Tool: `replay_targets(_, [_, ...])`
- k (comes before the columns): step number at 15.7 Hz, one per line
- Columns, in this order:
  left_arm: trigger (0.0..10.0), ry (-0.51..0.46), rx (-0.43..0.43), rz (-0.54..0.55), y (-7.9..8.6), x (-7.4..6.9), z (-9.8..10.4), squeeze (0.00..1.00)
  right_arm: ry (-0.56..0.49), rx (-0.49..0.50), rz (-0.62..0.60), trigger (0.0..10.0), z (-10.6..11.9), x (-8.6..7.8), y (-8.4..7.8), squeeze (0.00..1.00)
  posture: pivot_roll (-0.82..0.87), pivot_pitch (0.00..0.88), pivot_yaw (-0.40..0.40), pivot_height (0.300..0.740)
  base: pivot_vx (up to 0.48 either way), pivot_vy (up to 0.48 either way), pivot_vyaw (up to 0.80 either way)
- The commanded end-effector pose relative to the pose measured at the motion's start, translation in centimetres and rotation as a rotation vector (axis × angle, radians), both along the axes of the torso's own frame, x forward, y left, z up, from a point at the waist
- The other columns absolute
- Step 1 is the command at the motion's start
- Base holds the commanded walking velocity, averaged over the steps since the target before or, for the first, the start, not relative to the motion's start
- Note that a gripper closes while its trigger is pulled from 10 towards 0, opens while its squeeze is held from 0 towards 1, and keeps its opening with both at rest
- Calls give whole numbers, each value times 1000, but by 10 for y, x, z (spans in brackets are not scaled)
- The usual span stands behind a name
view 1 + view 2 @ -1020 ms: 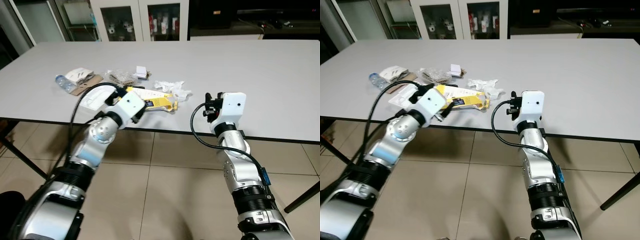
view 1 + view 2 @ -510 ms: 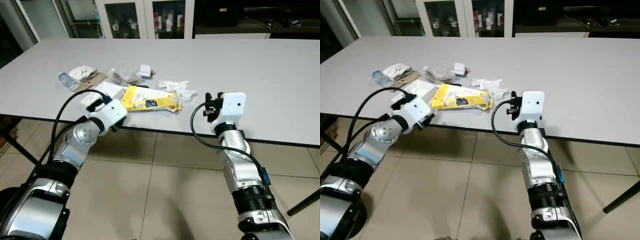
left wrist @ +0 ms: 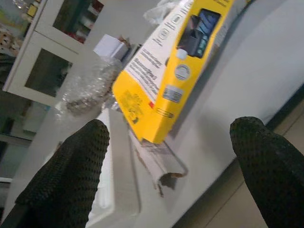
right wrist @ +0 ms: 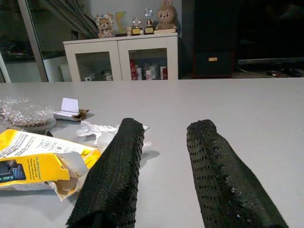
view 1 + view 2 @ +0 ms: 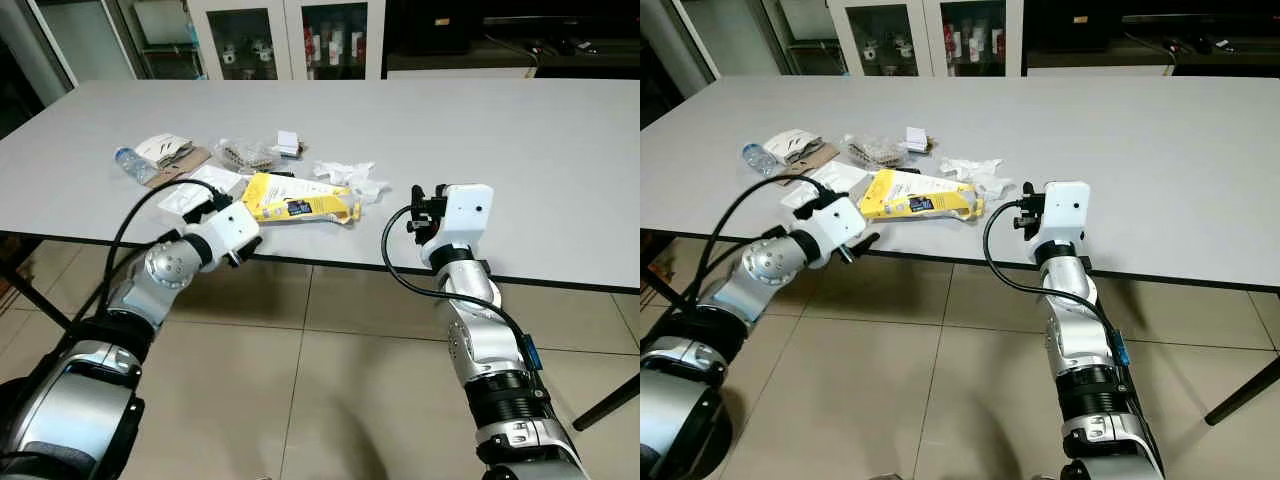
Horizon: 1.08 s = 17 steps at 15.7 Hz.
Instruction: Picking trash to rubbish bin
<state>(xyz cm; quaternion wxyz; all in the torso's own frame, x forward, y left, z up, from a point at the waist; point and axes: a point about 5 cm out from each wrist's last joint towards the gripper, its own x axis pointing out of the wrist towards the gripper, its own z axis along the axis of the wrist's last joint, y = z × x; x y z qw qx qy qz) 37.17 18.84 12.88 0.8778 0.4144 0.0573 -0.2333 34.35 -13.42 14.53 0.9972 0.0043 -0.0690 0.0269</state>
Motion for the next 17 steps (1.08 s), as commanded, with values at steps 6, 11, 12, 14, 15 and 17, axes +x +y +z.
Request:
replay_targets(6, [10000, -57, 27, 16, -20, 14, 11, 0, -13, 29, -10, 10000, 1, -6, -2, 0, -31, 22, 106, 740, 0, 0, 0])
replay_targets(11, [10000, -103, 40, 98, -27, 27, 28, 0, -3, 41, -10, 10000, -6, -19, 0, 0, -67, 54, 101, 740, 0, 0, 0])
replay_targets(12, [10000, -113, 26, 94, -32, 28, 32, 0, -1, 40, -13, 10000, -7, -21, -1, 0, -71, 57, 103, 740, 0, 0, 0])
replay_targets(14, [10000, -109, -60, 88, -39, 28, 31, 0, 5, 38, -18, 10000, -8, -23, -2, 0, -74, 57, 107, 740, 0, 0, 0])
replay_targets(15, [10000, -91, -150, 95, -41, 26, 29, 0, 7, 38, -18, 10000, -8, -23, -2, 0, -73, 57, 109, 740, 0, 0, 0])
replay_targets(17, [10000, -102, -434, 126, -47, 24, 32, 0, 6, 39, -23, 10000, -8, -22, -2, 0, -71, 50, 111, 740, 0, 0, 0])
